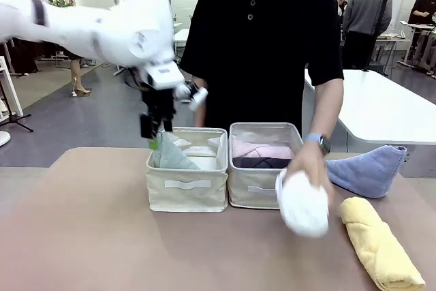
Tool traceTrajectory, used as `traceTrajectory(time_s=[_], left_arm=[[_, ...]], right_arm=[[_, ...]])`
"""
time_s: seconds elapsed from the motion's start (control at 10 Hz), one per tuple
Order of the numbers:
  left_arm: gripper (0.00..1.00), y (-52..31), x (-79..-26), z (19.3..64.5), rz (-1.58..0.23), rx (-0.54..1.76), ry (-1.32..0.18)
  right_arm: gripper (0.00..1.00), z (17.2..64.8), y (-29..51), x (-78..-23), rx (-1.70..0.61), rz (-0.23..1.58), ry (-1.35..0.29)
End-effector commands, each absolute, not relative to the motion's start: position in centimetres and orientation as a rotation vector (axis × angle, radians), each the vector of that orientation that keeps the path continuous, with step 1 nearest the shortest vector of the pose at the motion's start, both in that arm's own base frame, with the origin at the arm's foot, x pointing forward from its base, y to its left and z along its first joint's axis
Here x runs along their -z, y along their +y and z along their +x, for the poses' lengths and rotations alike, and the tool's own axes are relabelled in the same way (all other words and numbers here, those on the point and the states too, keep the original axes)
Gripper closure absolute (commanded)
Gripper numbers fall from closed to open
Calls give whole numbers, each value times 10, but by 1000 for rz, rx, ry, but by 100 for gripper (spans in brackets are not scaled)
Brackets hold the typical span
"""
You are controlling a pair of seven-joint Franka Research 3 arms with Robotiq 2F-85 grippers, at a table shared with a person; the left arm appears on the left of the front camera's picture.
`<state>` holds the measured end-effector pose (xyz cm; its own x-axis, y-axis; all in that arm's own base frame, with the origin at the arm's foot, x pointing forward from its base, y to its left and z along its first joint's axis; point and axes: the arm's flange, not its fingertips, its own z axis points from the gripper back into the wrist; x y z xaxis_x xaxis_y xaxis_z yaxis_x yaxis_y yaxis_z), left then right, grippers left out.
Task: Sort the towels based on their folding style.
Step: Pick up one triangle-folded towel and place it in the left Fabric basket, then pick up another triangle-folded towel from the table and place it in the left Fabric basket.
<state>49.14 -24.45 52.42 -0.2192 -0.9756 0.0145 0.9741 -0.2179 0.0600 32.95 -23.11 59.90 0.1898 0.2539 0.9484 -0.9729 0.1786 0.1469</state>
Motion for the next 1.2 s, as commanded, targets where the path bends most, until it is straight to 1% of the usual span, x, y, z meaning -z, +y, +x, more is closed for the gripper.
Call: traceTrajectory(time_s=[0.0,0.1,0.2,0.3,0.5,0.6,0.7,1.1], left_arm=[[0,-148,-574,411,-19,1747,-232],[0,-98,-593,373,-41,1698,-324],[0,-56,-597,351,-68,1641,-396],[0,-25,-592,347,-110,1577,-406],[0,2,-573,353,-171,1507,-367],[0,6,-568,354,-157,1463,-316],[0,13,-584,334,-163,1513,-403],[0,13,-584,334,-163,1513,-403]], right_arm=[[0,329,-232,-599,-1098,979,-967],[0,329,-232,-599,-1098,979,-967],[0,329,-232,-599,-1098,979,-967],[0,329,-232,-599,-1098,979,-967],[0,329,-232,-599,-1098,979,-967],[0,329,-232,-599,-1098,979,-967],[0,329,-232,-599,-1098,979,-967],[0,329,-232,-599,-1098,979,-967]])
